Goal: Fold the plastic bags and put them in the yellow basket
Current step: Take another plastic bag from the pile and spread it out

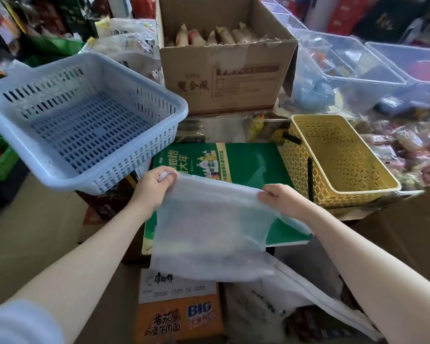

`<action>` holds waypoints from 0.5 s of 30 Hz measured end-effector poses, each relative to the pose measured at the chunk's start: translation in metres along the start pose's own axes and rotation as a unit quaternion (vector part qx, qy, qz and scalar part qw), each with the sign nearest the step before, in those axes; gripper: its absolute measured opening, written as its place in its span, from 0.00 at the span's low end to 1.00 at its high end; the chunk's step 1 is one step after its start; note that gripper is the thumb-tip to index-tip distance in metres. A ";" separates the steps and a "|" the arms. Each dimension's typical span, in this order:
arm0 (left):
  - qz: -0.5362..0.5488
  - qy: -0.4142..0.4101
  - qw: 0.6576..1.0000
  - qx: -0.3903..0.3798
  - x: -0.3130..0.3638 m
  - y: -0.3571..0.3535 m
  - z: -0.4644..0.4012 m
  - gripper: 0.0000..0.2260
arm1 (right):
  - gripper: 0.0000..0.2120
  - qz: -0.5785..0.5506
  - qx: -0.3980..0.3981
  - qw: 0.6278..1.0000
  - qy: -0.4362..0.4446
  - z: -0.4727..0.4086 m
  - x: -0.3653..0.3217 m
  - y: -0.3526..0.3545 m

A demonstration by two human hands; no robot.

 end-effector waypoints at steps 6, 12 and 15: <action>-0.250 -0.112 0.946 0.173 0.013 -0.028 -0.038 0.24 | 0.12 0.050 0.154 0.987 -0.014 -0.073 -0.017 0.057; -0.472 -0.062 0.873 -0.103 -0.061 -0.082 -0.071 0.25 | 0.17 0.279 0.269 0.922 -0.019 -0.125 -0.008 0.022; -0.500 -0.011 0.855 -0.140 -0.079 -0.101 -0.089 0.26 | 0.20 0.316 0.213 0.920 0.088 -0.128 -0.009 -0.033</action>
Point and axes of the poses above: each hand's wrist, its own z-axis away from the middle knuckle, its own y-axis out of the back of the hand, x = y × z, the point moved 3 cm from there along -z, towards the middle knuckle, and after that the axes turned 8 degrees about -x, right-handed, at the moved point
